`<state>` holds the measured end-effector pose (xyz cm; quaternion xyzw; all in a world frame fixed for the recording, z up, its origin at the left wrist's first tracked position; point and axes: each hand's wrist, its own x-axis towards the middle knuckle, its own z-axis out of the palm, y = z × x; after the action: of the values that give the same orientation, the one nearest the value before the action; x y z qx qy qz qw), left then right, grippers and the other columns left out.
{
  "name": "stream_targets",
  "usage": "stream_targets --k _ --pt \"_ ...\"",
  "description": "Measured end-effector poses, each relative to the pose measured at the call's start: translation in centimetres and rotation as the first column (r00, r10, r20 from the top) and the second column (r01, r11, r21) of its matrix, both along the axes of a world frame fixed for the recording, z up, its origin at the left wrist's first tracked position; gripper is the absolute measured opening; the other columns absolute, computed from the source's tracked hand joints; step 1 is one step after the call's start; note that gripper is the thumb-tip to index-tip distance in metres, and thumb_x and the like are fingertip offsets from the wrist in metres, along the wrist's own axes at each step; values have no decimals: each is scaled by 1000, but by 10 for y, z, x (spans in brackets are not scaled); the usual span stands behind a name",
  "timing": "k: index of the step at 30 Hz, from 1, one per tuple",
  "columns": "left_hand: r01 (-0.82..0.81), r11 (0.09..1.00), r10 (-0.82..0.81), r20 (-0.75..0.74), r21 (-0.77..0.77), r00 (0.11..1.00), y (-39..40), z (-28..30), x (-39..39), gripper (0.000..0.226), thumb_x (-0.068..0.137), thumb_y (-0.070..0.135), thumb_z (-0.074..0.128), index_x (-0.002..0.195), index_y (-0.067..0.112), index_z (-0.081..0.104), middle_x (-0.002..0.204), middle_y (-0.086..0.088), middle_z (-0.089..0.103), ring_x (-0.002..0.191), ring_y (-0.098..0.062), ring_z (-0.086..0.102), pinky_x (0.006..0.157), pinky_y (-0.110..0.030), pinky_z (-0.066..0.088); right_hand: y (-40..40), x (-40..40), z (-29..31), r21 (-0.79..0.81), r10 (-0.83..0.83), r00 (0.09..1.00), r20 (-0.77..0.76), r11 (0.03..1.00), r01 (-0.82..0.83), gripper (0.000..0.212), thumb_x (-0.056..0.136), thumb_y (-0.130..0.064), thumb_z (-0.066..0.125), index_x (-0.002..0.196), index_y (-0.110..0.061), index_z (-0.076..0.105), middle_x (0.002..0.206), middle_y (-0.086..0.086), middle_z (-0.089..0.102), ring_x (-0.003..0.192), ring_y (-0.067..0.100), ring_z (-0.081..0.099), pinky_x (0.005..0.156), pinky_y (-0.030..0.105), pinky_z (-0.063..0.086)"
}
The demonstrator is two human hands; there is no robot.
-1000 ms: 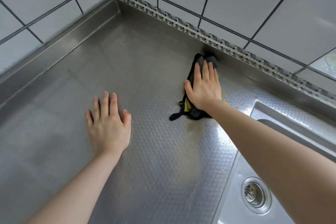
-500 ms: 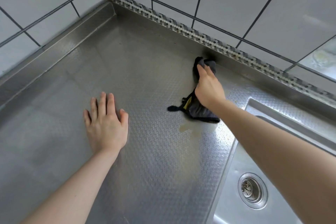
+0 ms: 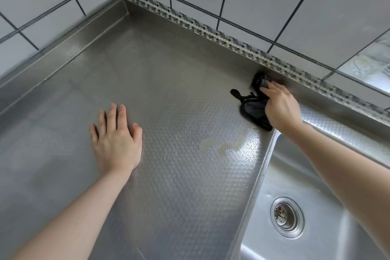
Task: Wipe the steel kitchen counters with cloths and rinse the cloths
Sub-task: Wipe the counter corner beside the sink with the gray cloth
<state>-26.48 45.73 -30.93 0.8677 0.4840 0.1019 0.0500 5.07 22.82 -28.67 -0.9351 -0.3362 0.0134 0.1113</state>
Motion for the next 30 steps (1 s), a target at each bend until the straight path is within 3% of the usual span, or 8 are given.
stream_targets --k 2,5,8,13,18,23,27,30 --pt "-2 1000 2 3 1 1000 0 -1 -1 61 91 37 35 144 8 44 153 -12 39 142 -38 30 114 -56 22 5 -4 -4 37 -39 999 -3 999 40 45 95 -16 40 137 -5 55 148 15 47 140 31 36 116 40 29" --pt "0 1000 0 14 9 1000 -1 -2 -1 61 91 37 35 143 8 45 152 -13 40 141 -39 31 113 -57 22 13 -21 -12 -40 -80 996 48 996 81 59 98 -48 37 144 -11 42 155 14 36 145 30 27 119 42 20" --pt "-8 1000 8 8 12 1000 1 -3 -2 61 90 37 35 143 7 45 152 -14 39 141 -39 31 113 -57 22 29 -56 -14 -45 -66 997 29 997 67 58 99 -48 32 149 -20 36 159 6 31 147 27 24 118 43 20" --pt "0 1000 0 8 3 1000 -3 1 -1 61 90 36 35 142 7 45 152 -15 39 141 -39 31 113 -57 23 22 -94 -14 -122 365 929 59 926 -356 58 100 -42 27 155 -24 24 158 3 33 146 27 27 118 39 19" --pt "3 1000 -3 9 6 1000 -2 1 0 61 90 37 35 143 7 45 152 -14 40 141 -39 31 114 -56 22 -1 -15 -8 -183 -2 996 84 983 18 57 100 -36 29 155 -27 21 159 3 30 146 25 25 117 42 22" --pt "-3 1000 3 -7 5 1000 1 -2 0 62 90 38 34 144 9 44 153 -12 39 142 -38 30 114 -56 21 11 -53 -14 -111 -228 972 47 966 232 61 94 -39 27 153 -23 27 158 6 31 146 29 23 118 49 17" --pt "-6 1000 6 0 6 1000 0 -2 1 61 89 37 37 143 9 44 153 -12 39 141 -38 30 113 -56 22 5 -120 -17 -117 5 998 56 993 2 60 93 -47 29 150 -29 34 157 3 35 144 33 27 117 52 17" --pt "3 1000 -3 0 11 1000 0 -2 0 61 89 37 37 143 9 44 152 -12 40 141 -38 31 113 -57 23 1 -91 -15 -165 100 994 39 982 -92 62 94 -52 26 152 -31 29 158 1 33 145 29 25 118 55 16"
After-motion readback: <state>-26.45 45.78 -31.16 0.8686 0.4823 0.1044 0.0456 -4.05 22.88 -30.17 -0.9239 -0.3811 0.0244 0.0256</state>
